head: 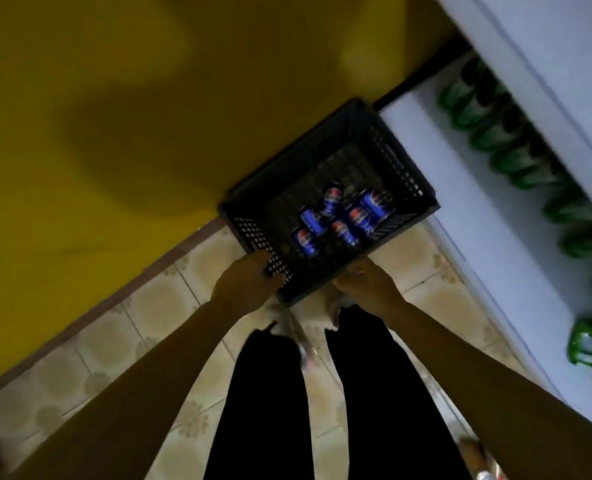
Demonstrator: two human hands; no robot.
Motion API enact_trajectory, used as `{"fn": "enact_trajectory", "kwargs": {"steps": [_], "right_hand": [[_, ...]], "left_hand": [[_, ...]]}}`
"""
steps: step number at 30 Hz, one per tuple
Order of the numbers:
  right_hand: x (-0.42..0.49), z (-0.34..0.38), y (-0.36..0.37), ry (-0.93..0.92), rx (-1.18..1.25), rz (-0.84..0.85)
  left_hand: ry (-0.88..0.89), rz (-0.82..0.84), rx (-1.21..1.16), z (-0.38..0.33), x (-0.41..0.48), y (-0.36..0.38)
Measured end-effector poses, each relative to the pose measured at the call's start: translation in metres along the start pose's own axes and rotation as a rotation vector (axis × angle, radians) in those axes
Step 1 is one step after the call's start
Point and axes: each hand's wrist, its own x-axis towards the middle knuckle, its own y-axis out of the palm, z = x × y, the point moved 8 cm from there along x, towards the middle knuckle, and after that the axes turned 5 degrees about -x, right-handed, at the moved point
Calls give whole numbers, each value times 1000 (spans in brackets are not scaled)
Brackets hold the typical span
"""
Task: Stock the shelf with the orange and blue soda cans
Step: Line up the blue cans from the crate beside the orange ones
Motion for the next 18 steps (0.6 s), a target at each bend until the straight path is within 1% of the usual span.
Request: {"fn": "enact_trajectory", "kwargs": {"steps": [3,5,6,9,10,11,12,13,14,15,16,18], "right_hand": [[56,-18,37,120,101,21],[101,-30,58,186,237,-3],[122,-33,65,237,338,-13],[192,-36,104,385,743,126],[218,-35,112,430,860,116],[246,-42,119,474,935,53],[277,-54,127,521,952,-5],[306,-66,133,554,930,-67],[330,-73,138,557,833,-80],[352,-79,142,555,678,-50],[376,-88,146,575,540,-61],[414,-95,143,478,222,-29]], "left_hand": [[-21,67,-77,12,71,34],[5,105,-83,18,120,58],[9,111,-59,23,146,69],[-45,125,-32,49,221,100],[-75,135,-39,62,250,112],[-91,138,-40,72,279,122],[-111,149,-61,81,307,135],[-133,165,-87,91,335,151],[-156,178,-125,98,358,165],[-191,183,-188,107,381,178],[-232,172,-266,119,404,192],[-305,159,-406,141,444,223]]}}
